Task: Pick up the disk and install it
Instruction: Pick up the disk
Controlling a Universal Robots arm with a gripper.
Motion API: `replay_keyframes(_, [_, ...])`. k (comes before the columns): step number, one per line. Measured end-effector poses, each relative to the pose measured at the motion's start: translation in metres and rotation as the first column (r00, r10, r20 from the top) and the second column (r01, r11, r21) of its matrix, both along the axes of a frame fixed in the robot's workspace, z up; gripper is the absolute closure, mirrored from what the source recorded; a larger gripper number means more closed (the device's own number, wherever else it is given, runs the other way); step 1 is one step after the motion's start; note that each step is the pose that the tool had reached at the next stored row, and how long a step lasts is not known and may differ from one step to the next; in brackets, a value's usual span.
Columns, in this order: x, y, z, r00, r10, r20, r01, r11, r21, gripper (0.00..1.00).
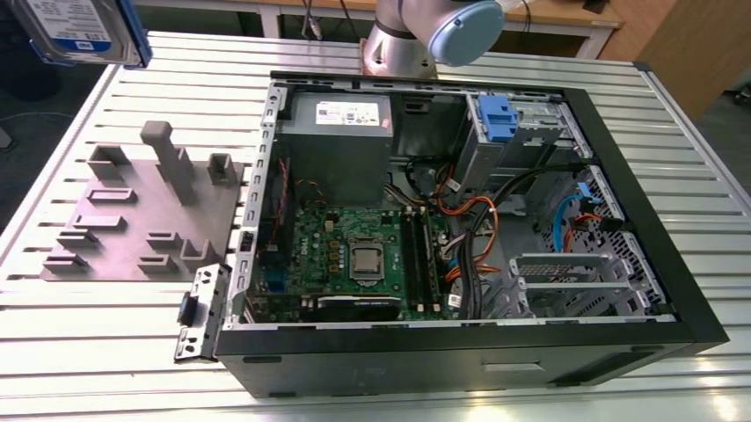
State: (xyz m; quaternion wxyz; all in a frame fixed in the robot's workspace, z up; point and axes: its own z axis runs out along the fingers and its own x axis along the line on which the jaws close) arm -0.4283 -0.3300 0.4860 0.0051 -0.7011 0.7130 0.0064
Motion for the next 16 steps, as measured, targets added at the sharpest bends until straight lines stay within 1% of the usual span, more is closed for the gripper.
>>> replay_keyframes(16, [0.0053,0.0,0.0,1.0,0.0,0.0,0.0,1.0,0.0,0.64])
